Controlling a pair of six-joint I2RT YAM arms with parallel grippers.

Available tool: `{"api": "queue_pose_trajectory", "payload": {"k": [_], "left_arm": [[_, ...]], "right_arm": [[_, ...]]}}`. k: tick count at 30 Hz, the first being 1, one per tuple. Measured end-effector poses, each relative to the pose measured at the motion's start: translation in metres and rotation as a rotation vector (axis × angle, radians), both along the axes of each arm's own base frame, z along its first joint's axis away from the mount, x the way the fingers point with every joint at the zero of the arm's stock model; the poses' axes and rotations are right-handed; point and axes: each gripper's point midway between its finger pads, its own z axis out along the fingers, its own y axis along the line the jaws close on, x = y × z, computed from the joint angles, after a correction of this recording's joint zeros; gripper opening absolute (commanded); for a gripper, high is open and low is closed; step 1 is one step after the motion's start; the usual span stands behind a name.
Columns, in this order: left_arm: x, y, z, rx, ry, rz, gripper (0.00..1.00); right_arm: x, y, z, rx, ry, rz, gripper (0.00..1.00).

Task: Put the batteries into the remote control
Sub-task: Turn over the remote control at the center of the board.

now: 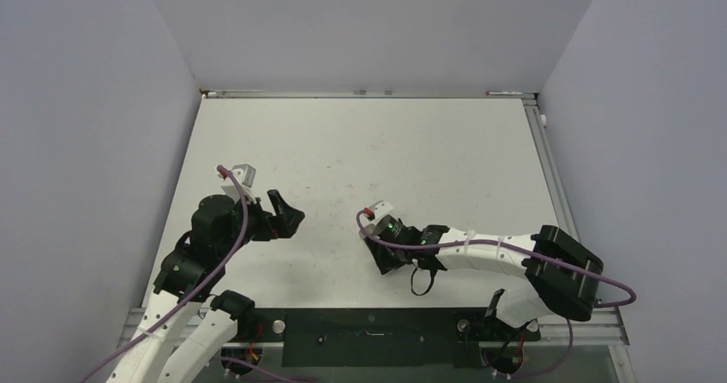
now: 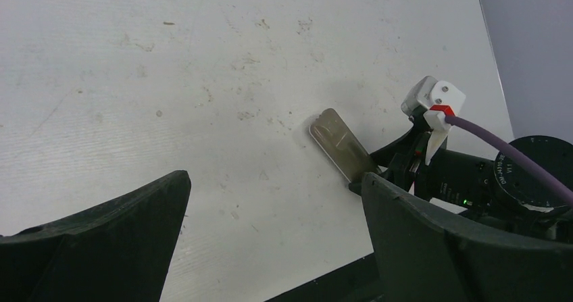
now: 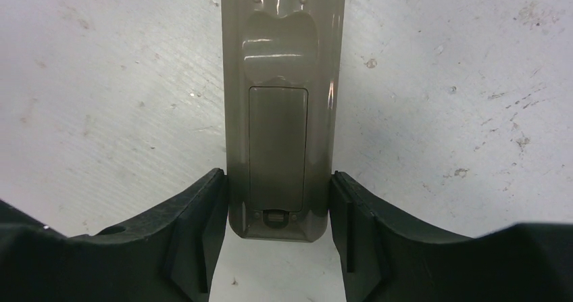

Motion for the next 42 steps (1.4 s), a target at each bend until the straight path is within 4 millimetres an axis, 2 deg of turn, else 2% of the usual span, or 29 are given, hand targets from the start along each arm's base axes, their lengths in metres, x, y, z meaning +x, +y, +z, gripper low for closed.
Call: {"api": "queue_pose_trajectory", "payload": {"k": [7,15,21,26,30,36,42], "left_arm": [[-0.009,-0.02,-0.009,-0.102,0.064,-0.068,0.96],[-0.016,-0.054,-0.015,-0.289,0.12,-0.175,0.96],[-0.016,-0.078,-0.015,-0.455,0.151,-0.253,0.96],[-0.017,-0.093,-0.009,-0.586,0.157,-0.314,0.96],[-0.019,-0.1,0.005,-0.667,0.131,-0.362,0.96],[-0.023,-0.106,0.023,-0.764,0.093,-0.42,0.96],[-0.023,-0.109,0.034,-0.823,0.086,-0.45,0.96]], "right_arm": [[0.005,0.005,0.036,0.151,-0.021,-0.04,0.09],[0.013,-0.004,0.068,0.33,0.001,-0.116,0.09],[0.009,0.008,0.103,0.512,0.015,-0.108,0.09],[-0.001,0.024,0.128,0.678,0.055,-0.072,0.09],[-0.011,0.038,0.146,0.806,0.112,-0.037,0.09],[-0.022,0.055,0.177,0.976,0.172,0.019,0.09],[-0.031,0.063,0.201,1.112,0.214,0.061,0.09]]}}
